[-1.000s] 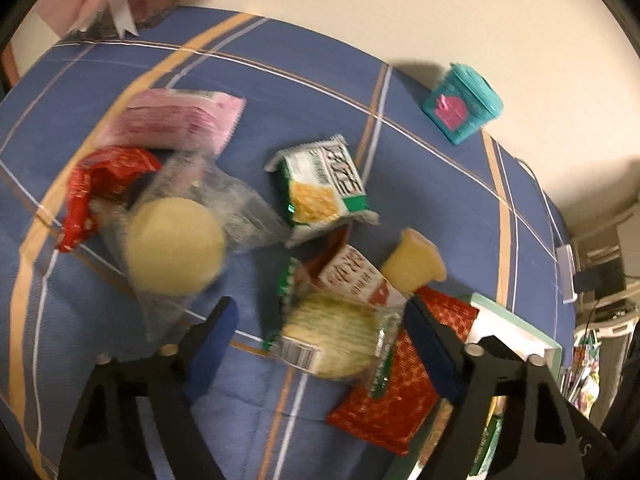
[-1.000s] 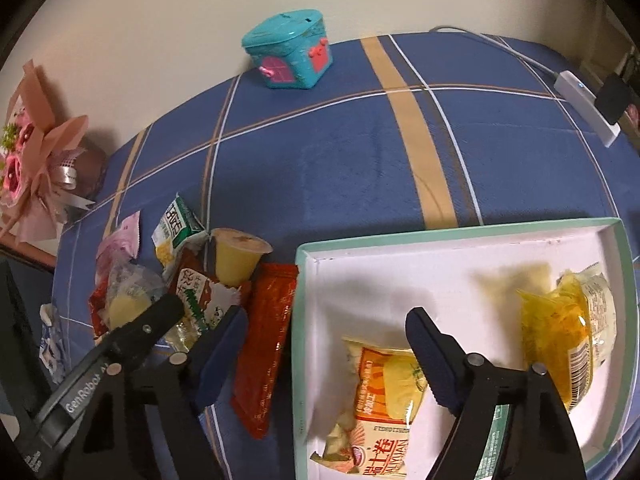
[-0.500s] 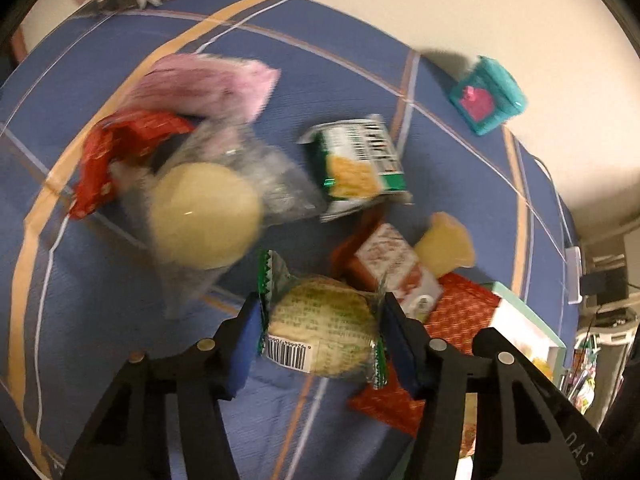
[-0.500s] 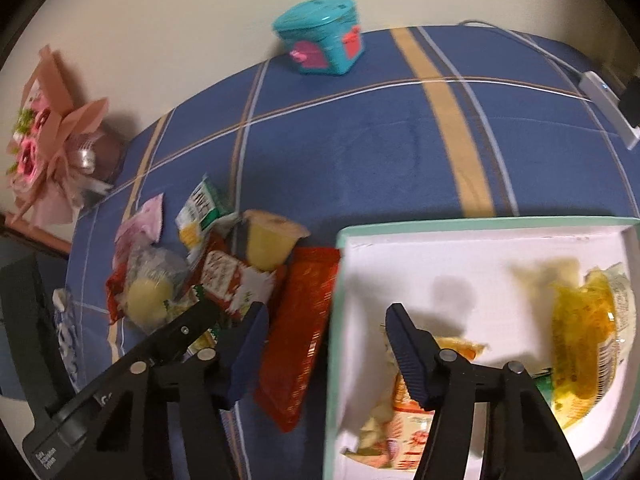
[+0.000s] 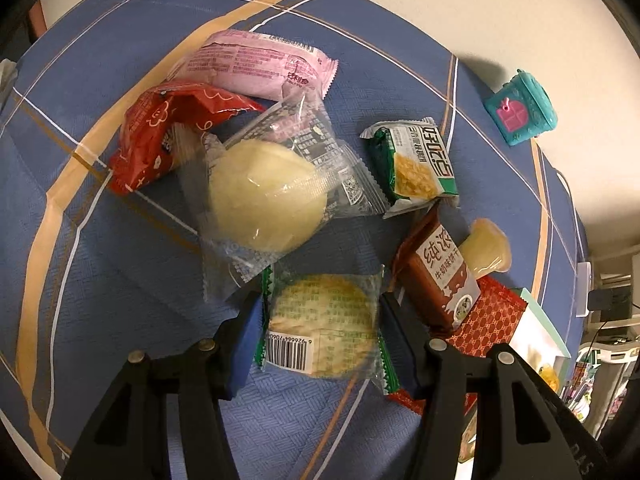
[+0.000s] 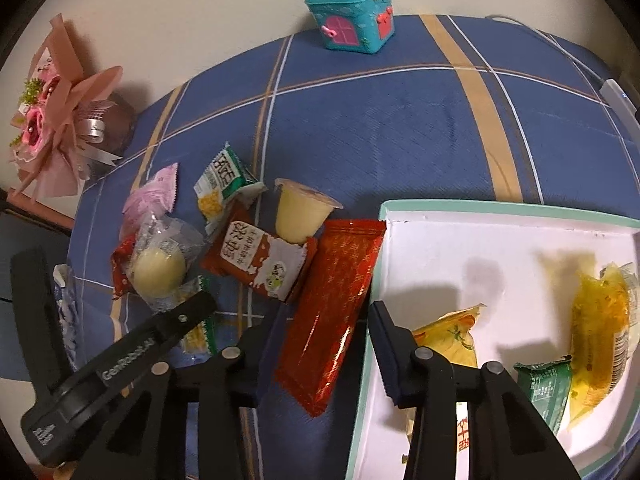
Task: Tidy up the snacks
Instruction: 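Grasp the round cracker pack with left gripper while right grasps red wafer bar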
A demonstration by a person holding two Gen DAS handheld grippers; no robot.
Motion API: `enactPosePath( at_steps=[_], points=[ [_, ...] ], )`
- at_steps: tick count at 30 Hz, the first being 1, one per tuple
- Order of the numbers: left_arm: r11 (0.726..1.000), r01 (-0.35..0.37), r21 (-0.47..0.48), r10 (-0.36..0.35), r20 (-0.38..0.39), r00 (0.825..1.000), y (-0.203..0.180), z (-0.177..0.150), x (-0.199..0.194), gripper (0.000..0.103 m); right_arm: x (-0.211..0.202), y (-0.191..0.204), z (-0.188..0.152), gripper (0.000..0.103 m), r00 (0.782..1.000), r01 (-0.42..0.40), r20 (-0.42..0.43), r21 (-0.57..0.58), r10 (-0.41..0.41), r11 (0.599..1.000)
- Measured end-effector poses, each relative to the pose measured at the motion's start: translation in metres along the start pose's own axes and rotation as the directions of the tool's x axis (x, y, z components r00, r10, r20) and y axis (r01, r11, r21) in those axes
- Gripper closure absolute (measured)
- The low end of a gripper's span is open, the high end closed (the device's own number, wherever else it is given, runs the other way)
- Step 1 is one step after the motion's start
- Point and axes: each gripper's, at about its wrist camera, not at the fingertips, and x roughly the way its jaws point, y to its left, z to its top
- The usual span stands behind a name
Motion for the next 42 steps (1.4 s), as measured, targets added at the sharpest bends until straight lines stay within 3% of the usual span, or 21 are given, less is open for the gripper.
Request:
enactPosePath(
  at_steps=[7, 11, 22, 29, 42],
  points=[
    [1.0, -0.007, 0.001, 0.007, -0.002, 1.0, -0.003, -0.002, 0.002, 0.043, 0.008, 0.006, -0.004, 0.059, 0.999, 0.007, -0.039, -0.003, -0.007, 1.0],
    [1.0, -0.012, -0.001, 0.012, -0.001, 1.0, -0.006, -0.001, 0.002, 0.043, 0.013, 0.007, -0.005, 0.06, 0.998, -0.046, -0.048, 0.006, 0.046, 0.999],
    [1.0, -0.015, 0.015, 0.015, 0.011, 1.0, -0.001, -0.003, 0.003, 0.043, 0.027, 0.014, -0.007, 0.078, 0.999, -0.04, -0.009, -0.01, 0.04, 0.999],
    [0.999, -0.024, 0.023, 0.023, 0.026, 0.999, 0.0, -0.004, 0.003, 0.046, 0.042, 0.018, -0.014, 0.08, 0.999, -0.034, 0.001, -0.008, 0.034, 0.999],
    [0.999, 0.006, 0.032, -0.008, 0.069, 0.998, -0.015, -0.002, -0.026, 0.048, 0.001, 0.019, -0.01, 0.091, 0.997, -0.053, 0.061, -0.014, 0.054, 0.998]
  ],
)
